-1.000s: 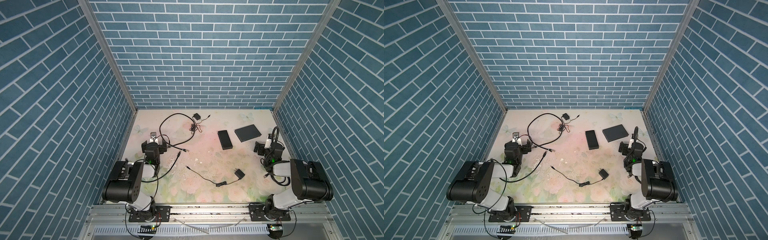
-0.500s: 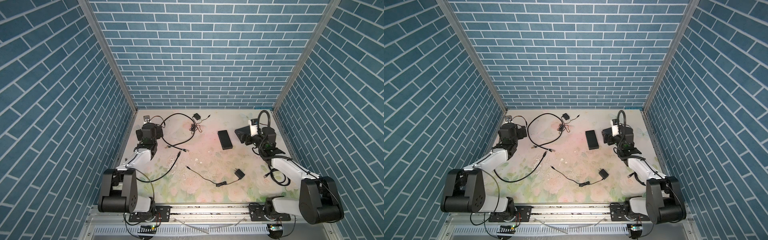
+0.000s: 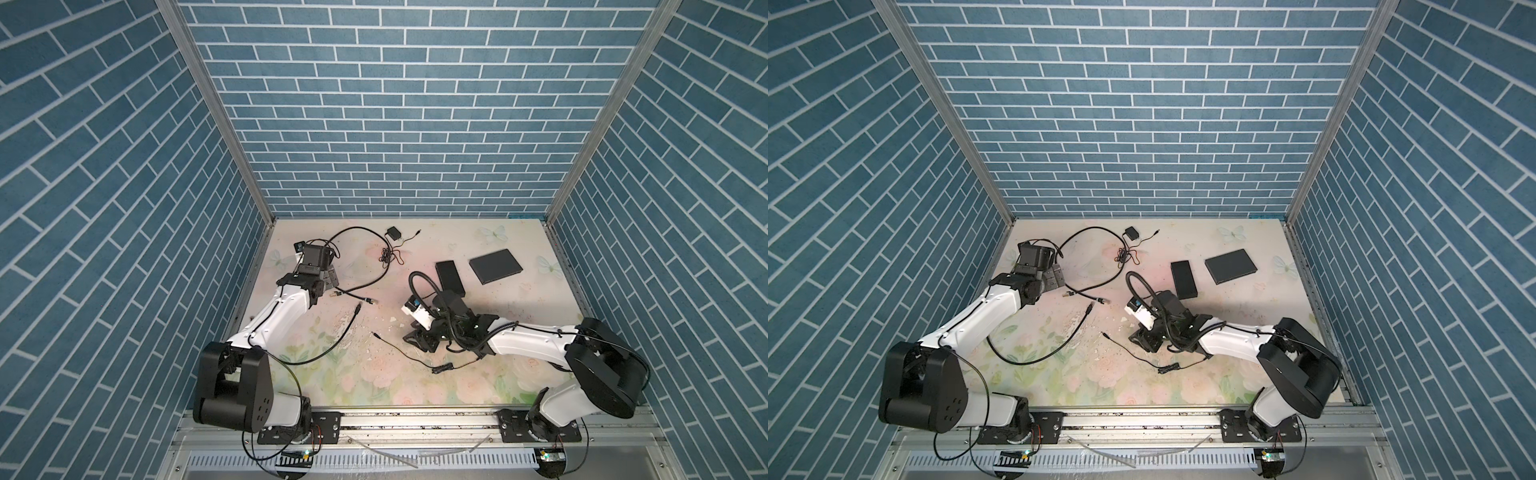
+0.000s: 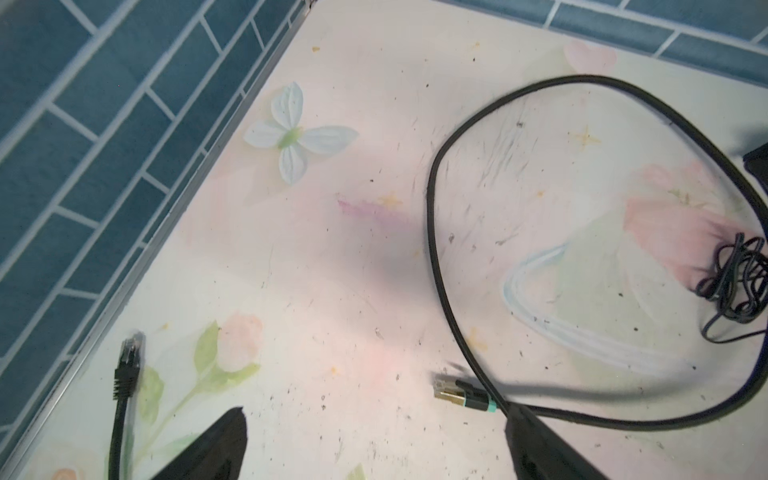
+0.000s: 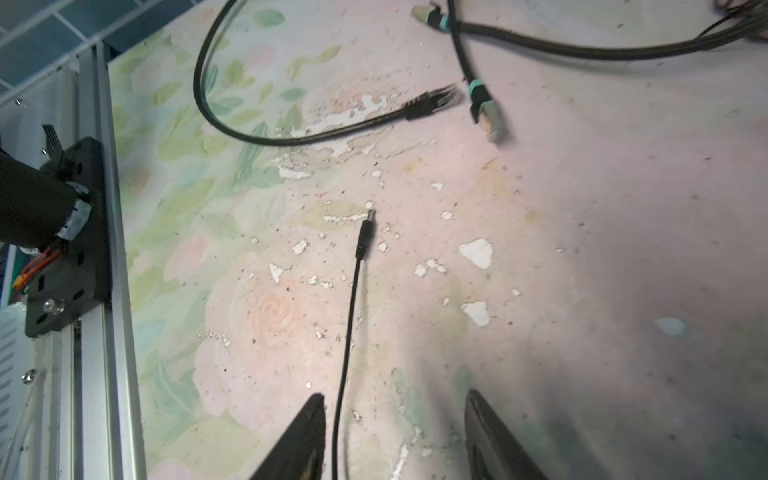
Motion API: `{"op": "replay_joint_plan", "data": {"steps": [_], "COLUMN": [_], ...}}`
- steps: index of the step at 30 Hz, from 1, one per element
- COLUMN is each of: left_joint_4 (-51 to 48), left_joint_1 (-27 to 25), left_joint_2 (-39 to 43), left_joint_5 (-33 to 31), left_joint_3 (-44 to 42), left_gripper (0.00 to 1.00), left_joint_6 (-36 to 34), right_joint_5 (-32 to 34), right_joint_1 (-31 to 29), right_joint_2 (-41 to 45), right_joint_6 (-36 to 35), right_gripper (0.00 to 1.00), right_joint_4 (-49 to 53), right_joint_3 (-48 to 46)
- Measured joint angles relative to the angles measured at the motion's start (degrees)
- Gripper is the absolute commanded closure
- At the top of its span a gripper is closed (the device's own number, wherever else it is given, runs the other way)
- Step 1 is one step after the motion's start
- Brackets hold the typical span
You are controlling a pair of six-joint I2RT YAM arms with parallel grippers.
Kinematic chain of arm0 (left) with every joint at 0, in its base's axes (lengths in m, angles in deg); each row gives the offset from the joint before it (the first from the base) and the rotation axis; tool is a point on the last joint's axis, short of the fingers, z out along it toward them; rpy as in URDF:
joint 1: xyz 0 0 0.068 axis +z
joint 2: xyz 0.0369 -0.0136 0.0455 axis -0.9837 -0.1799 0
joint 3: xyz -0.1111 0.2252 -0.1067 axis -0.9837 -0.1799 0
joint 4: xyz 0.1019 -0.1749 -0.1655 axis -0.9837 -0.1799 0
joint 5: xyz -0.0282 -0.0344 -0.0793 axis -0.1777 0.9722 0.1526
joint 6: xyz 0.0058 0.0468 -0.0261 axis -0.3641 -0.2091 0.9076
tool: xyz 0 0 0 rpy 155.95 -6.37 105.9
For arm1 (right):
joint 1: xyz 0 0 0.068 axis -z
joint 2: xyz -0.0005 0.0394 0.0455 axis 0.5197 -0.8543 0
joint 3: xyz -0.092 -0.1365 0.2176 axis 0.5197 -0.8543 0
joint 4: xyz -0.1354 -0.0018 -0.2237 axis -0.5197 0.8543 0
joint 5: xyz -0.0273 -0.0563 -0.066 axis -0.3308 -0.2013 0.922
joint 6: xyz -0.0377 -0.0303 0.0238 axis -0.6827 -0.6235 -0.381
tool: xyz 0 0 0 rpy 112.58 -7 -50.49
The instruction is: Insert the plug into the switch port
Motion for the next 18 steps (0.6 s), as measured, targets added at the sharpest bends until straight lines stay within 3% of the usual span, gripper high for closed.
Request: {"op": "replay_joint_plan", "data": {"steps": [7,12,18], "left_joint_4": [-2.51,-3.43,-5.16], "left_joint_1": [-0.94,-2.19,-2.73], "left_joint_2": [0.00,0.37,1.38], "left_joint_5": [1.68,1.84,1.70], "left_joint_3": [-0.09,-0.09,0.63], "left_gripper": [0.03,0.03,0.03], "left_joint_6": [1.64,1.29,0.17], "right_joint_5": [6.47,9.20,11.52], "right_joint_1": [-6.16,-6.86,-7.74], "right_joint_2": [-9.07,-13.33,-16.57], "right_joint_6": [0.52,0.52,0.42], "right_gripper": [0.53,0.56,0.68], "right_joint_4": [0.96,2.21,4.24], "right_joint_3": [8.46,11.54,12.59]}}
